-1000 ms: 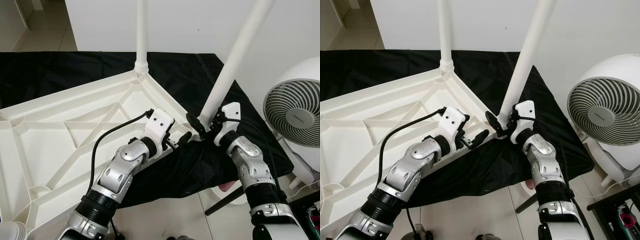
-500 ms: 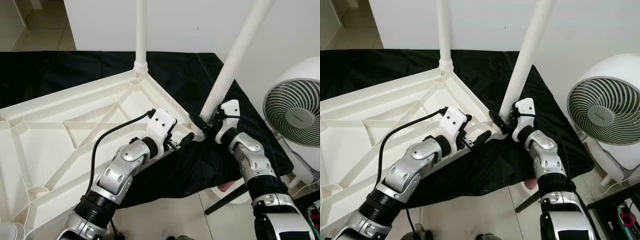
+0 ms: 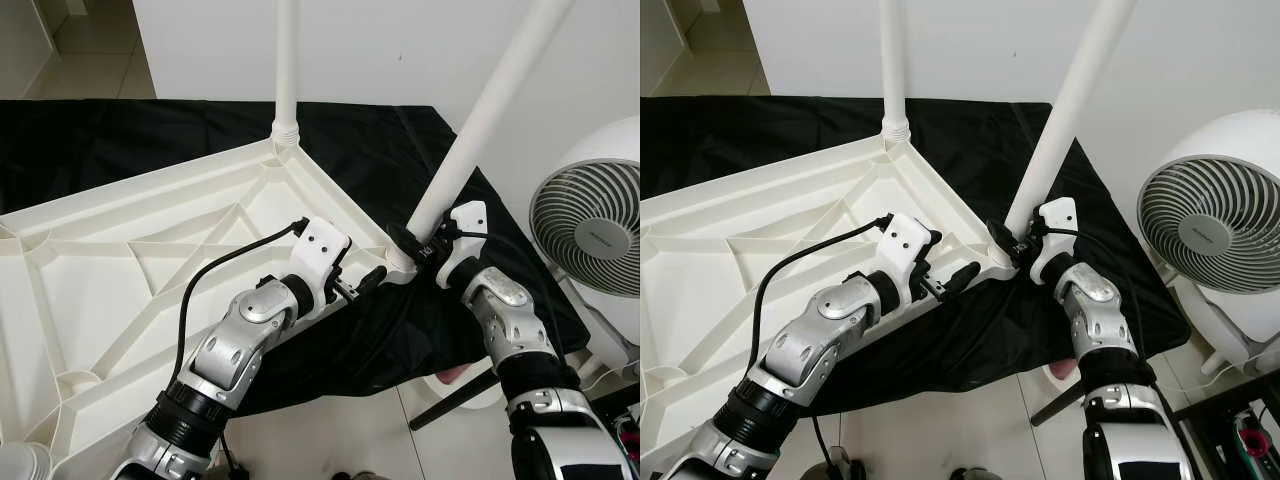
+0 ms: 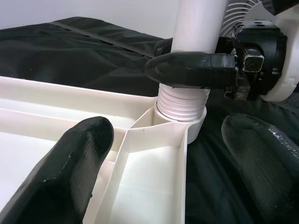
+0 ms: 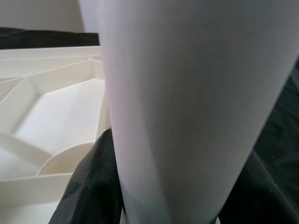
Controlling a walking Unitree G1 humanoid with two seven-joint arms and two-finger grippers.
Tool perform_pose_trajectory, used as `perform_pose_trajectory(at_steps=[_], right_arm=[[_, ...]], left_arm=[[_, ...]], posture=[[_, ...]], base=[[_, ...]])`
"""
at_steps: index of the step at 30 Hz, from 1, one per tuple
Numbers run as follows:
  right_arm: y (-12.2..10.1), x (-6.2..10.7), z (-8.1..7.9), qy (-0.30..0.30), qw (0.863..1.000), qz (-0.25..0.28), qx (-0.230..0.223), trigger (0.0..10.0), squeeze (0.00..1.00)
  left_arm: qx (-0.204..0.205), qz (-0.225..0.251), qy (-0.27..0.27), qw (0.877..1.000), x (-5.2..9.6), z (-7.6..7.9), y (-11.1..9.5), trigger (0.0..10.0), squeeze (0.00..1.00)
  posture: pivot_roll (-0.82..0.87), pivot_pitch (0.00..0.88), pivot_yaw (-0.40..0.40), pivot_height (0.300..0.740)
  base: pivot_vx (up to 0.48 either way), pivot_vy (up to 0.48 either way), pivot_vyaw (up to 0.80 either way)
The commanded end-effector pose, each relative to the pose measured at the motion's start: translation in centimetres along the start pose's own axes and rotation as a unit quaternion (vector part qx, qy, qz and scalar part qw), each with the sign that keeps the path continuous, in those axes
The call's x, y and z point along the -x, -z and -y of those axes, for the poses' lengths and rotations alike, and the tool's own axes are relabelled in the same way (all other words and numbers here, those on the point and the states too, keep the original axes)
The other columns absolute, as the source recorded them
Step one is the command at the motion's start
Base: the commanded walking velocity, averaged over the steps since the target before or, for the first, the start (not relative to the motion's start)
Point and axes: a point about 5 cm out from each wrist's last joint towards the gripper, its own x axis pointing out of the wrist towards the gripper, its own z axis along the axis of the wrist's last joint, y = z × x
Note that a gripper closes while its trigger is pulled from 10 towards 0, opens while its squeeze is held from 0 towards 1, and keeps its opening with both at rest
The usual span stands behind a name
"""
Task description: Building children table
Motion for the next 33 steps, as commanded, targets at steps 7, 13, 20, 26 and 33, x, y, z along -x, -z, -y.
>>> perform_pose_trajectory(at_steps=[7, 13, 20, 26, 33], right_arm=[[0.3, 0.0, -0.6, 0.133, 0.991, 0.003, -0.023, 10.0, 0.0], [0.2, 0.1, -2.4, 0.269, 0.962, 0.013, -0.041, 10.0, 0.0], [0.2, -0.3, -5.4, 0.301, 0.952, 0.017, -0.046, 10.0, 0.0], [-0.1, -0.2, -5.4, 0.276, 0.959, 0.021, -0.056, 10.0, 0.0], [-0.6, 0.1, -5.3, 0.258, 0.964, 0.031, -0.061, 10.0, 1.0]], left_arm=[[0.006, 0.0, 0.049, 0.999, 0.0, 0.6, -0.1, 10.0, 0.0], [0.008, -0.001, 0.051, 0.999, 0.1, 0.6, -0.2, 10.0, 0.0], [0.011, -0.002, 0.054, 0.998, 0.0, 0.7, -0.2, 10.0, 0.0], [0.014, -0.002, 0.057, 0.998, 0.0, 0.8, -0.2, 10.0, 0.0], [0.014, -0.001, 0.056, 0.998, 0.0, 0.8, -0.2, 10.0, 0.0]], posture=[[0.06, 0.123, -0.061, 0.74], [0.05, 0.129, -0.052, 0.74], [0.05, 0.131, -0.046, 0.74], [0.04, 0.129, -0.05, 0.74], [0.05, 0.122, -0.054, 0.74]], base=[[0.0, 0.0, 0.0], [0.0, 0.0, 0.0], [0.0, 0.0, 0.0], [0.0, 0.0, 0.0], [0.0, 0.0, 0.0]])
